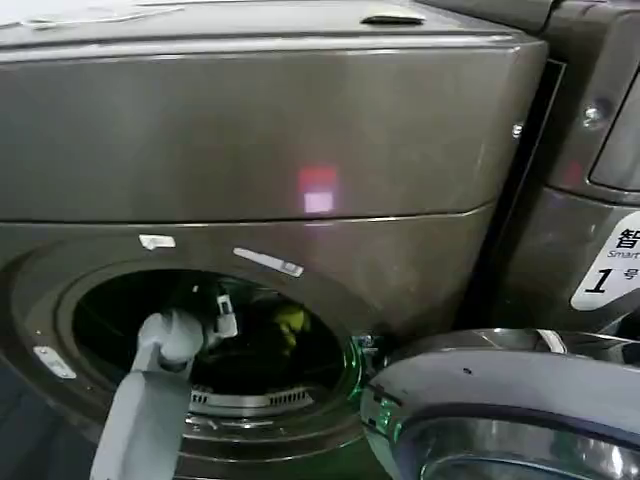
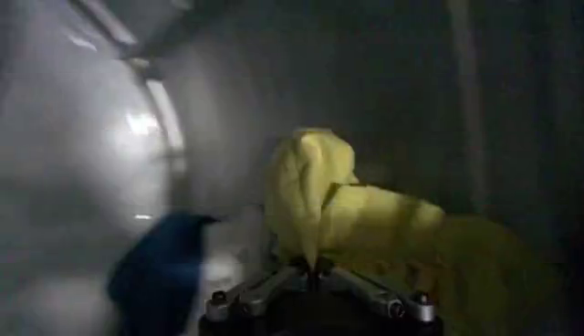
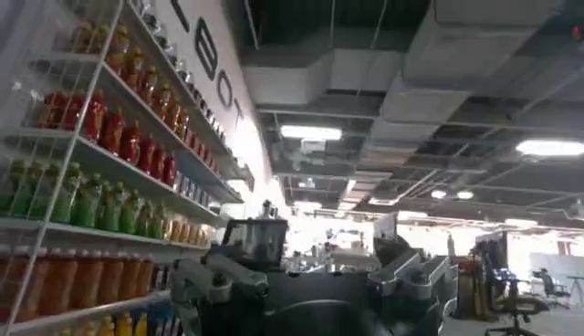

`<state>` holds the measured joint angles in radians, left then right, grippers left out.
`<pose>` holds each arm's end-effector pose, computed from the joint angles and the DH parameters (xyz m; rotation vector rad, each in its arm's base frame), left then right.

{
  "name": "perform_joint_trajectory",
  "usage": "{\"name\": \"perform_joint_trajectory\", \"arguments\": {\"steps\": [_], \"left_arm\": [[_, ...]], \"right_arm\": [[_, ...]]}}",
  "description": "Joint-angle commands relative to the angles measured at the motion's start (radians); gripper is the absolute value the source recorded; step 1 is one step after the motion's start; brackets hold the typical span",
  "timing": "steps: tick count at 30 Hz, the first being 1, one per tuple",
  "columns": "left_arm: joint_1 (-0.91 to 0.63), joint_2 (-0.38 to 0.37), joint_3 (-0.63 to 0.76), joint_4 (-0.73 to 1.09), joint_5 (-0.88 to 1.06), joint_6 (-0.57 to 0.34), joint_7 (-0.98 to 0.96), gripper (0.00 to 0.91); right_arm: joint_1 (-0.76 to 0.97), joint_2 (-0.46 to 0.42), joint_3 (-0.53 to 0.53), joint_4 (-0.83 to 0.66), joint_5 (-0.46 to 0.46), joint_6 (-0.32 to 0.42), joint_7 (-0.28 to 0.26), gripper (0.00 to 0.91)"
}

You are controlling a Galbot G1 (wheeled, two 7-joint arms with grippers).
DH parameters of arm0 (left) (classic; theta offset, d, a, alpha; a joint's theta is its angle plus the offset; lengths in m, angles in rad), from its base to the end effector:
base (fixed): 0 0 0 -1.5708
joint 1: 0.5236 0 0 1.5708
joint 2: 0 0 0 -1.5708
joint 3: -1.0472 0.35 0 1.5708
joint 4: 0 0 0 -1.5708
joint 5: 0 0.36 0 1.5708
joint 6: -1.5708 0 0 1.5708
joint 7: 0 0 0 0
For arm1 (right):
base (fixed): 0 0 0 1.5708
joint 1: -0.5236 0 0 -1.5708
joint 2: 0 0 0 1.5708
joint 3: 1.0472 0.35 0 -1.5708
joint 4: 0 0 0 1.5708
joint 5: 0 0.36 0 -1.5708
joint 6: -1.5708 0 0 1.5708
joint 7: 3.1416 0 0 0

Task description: Grasp the clothes from the dryer.

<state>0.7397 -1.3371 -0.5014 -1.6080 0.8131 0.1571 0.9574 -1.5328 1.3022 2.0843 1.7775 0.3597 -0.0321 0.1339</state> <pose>0.4425 0.0702 -0.2050 -0.8616 -2.3459 -1.3579 -0.0775 -0.4130 -0.1544 1.9631 2.1081 -0.5213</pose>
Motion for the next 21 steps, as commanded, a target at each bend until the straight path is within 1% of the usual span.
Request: {"name": "perform_joint_trajectory", "arguments": {"steps": [1, 3, 6, 10, 12, 15, 18, 21], "left_arm": [[0.014, -0.071, 0.001, -0.057, -0.172, 0.166, -0.547, 0.000], [0.051, -0.086, 0.003, -0.098, -0.201, 0.184, -0.583, 0.000], [0.104, -0.120, 0.011, -0.129, -0.257, 0.220, -0.729, 0.000], [0.127, -0.154, 0.005, -0.136, -0.378, 0.253, -0.901, 0.000], [0.135, -0.166, -0.009, -0.145, -0.458, 0.268, -0.924, 0.000], [0.146, -0.177, -0.010, -0.149, -0.498, 0.285, -0.970, 0.000], [0.154, -0.192, -0.008, -0.150, -0.597, 0.306, -1.040, 0.000], [0.160, -0.209, -0.007, -0.153, -0.605, 0.304, -1.065, 0.000]], "right_arm": [[0.001, 0.003, -0.010, 0.006, -0.014, 0.023, 0.002, 0.907], [0.005, 0.001, -0.010, 0.005, -0.014, 0.021, 0.005, 0.907], [0.004, -0.002, -0.010, 0.003, -0.014, 0.021, 0.008, 0.907], [0.003, -0.004, -0.011, 0.006, -0.012, 0.021, 0.009, 0.907], [0.002, -0.004, -0.013, 0.006, -0.012, 0.021, 0.010, 0.907], [-0.003, -0.004, -0.011, 0.005, -0.012, 0.023, 0.011, 0.907], [-0.007, -0.002, -0.009, 0.001, -0.011, 0.027, 0.012, 0.907], [-0.009, -0.002, -0.008, 0.000, -0.011, 0.028, 0.015, 0.907]]}}
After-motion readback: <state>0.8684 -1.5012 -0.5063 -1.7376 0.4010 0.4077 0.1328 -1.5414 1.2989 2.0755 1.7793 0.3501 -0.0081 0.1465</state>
